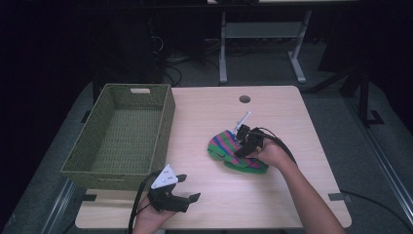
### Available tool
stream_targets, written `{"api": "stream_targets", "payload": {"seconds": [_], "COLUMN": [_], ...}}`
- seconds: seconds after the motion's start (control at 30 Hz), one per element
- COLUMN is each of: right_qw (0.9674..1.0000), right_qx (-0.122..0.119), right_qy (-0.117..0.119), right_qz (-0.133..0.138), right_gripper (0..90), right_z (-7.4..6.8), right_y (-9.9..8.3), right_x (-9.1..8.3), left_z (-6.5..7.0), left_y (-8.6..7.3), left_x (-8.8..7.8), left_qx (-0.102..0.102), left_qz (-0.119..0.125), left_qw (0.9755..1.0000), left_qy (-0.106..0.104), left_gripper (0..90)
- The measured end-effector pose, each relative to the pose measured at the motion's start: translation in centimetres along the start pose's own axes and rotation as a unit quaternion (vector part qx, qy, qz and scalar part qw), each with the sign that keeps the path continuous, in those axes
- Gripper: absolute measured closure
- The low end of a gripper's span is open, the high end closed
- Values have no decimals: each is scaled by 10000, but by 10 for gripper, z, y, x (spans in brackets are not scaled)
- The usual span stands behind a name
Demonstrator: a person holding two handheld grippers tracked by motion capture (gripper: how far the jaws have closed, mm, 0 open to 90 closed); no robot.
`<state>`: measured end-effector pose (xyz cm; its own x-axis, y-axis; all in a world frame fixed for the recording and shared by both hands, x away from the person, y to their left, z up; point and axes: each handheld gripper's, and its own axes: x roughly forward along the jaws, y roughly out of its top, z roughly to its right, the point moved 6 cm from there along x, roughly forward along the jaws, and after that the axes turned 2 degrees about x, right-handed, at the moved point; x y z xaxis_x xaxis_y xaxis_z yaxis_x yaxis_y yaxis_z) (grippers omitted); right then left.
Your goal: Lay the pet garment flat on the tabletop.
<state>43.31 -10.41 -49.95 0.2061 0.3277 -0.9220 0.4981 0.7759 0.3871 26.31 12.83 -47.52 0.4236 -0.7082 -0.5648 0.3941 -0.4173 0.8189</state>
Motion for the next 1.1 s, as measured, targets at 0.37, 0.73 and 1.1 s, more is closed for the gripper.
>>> {"api": "stream_targets", "payload": {"seconds": [0.37, 0.73, 1.1], "right_qw": [9998, 9981, 9952], "right_qx": [198, 547, 814], "right_qy": [-71, 182, 335], "right_qz": [35, 198, 437], "right_gripper": [733, 755, 756], "right_z": [8, 16, 25], "right_y": [2, 0, -7], "right_x": [-2, -8, -27], "left_z": [-3, -4, -3], "left_y": [-1, -1, 0], "left_x": [-1, -2, -2], "left_qx": [-63, -46, -65], "left_qz": [9, 21, 71], "left_qw": [10000, 10000, 10000], "left_qy": [-19, 14, 15], "left_gripper": [193, 193, 193]}}
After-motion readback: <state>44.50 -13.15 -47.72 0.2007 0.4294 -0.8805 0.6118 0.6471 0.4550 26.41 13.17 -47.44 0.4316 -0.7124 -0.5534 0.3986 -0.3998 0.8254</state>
